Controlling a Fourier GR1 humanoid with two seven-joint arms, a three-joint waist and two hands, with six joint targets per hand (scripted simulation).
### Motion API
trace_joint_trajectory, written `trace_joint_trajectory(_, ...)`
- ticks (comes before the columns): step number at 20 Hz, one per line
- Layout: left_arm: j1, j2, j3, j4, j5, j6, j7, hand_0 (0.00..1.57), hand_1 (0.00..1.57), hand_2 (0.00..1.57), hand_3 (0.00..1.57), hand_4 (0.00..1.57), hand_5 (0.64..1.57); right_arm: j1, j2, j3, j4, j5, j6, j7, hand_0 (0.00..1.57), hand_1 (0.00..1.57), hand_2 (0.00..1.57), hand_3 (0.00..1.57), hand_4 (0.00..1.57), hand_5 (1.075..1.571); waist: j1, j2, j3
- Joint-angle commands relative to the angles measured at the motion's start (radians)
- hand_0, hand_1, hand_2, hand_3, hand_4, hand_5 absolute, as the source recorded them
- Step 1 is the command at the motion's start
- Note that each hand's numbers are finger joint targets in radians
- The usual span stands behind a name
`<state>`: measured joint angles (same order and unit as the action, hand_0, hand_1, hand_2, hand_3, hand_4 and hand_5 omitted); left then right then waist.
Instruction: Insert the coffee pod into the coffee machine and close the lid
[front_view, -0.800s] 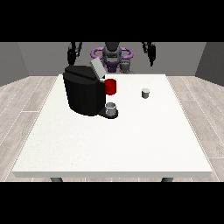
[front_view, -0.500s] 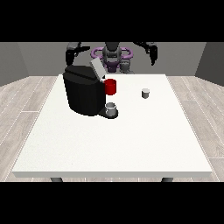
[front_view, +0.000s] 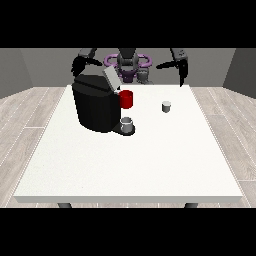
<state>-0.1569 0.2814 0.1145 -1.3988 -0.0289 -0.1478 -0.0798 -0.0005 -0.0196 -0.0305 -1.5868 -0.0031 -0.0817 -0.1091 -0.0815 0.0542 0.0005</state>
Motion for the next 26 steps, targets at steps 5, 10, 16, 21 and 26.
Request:
trace_joint_trajectory(5,-0.126,0.071,0.039,0.234,-0.053,-0.032,0.023,0.0,0.0,0.0,0.0,0.0,1.571,-0.043,0.015,0.023,-0.043,-0.005,-0.013,0.069,0.0,0.0,0.0,0.0,0.17,1.571,-0.049,0.033,-0.0008)
trace_joint_trajectory(10,-0.218,0.103,0.072,0.384,-0.08,-0.028,-0.049,0.0,0.0,0.0,0.0,0.0,1.571,-0.084,-0.018,-0.013,0.01,-0.043,0.04,-0.036,0.0,0.0,0.0,0.0,0.23,1.571,-0.064,0.107,-0.0007)
trace_joint_trajectory(16,-0.264,0.113,0.039,0.49,-0.148,-0.03,-0.058,0.0,0.0,0.0,0.0,0.0,1.571,-0.125,0.018,0.029,0.027,0.017,-0.044,0.028,0.0,0.0,0.0,0.0,0.33,1.571,-0.039,0.126,-0.0008)
trace_joint_trajectory(21,-0.313,0.094,0.005,0.54,-0.234,0.042,-0.086,0.0,0.0,0.37,0.0,0.0,1.571,-0.115,0.019,0.044,0.106,0.018,-0.07,-0.029,0.0,0.0,0.0,0.0,0.39,1.571,-0.045,0.135,-0.0006)
trace_joint_trajectory(26,-0.301,0.052,-0.029,0.598,-0.285,0.065,-0.067,0.65,0.65,0.72,0.35,0.0,1.571,-0.211,-0.044,-0.031,0.139,-0.01,-0.048,0.114,0.0,0.0,0.0,0.0,0.41,1.571,-0.018,0.099,-0.0008)
